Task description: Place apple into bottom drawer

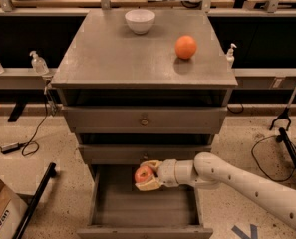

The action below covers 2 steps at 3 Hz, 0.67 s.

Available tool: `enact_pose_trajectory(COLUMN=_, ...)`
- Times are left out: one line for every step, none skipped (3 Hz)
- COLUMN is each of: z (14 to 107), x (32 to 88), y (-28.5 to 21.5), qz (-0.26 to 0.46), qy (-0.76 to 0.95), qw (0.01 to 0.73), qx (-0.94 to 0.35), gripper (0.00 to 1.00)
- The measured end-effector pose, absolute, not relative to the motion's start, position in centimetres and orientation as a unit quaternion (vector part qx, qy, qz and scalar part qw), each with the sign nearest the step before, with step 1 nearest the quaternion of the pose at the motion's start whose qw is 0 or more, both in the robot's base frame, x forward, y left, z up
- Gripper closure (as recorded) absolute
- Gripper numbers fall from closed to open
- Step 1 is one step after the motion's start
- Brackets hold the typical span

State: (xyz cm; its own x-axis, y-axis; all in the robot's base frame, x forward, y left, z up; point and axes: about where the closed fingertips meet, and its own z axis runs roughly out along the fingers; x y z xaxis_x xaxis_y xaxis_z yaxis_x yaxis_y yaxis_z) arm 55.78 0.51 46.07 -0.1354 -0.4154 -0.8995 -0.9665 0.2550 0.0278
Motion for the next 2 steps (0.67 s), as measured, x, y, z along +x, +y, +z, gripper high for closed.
enact_pose_trajectory(z=47.31, x=55.43, y=1.1, qz=0.322, qy=0.661, qw=0.41, qx=-0.539, gripper=1.0)
enact_pose_trajectory(z=46.4, x=55.0, y=2.01, qz=0.32, qy=0.652, qw=0.416, qx=-0.546, gripper=1.0)
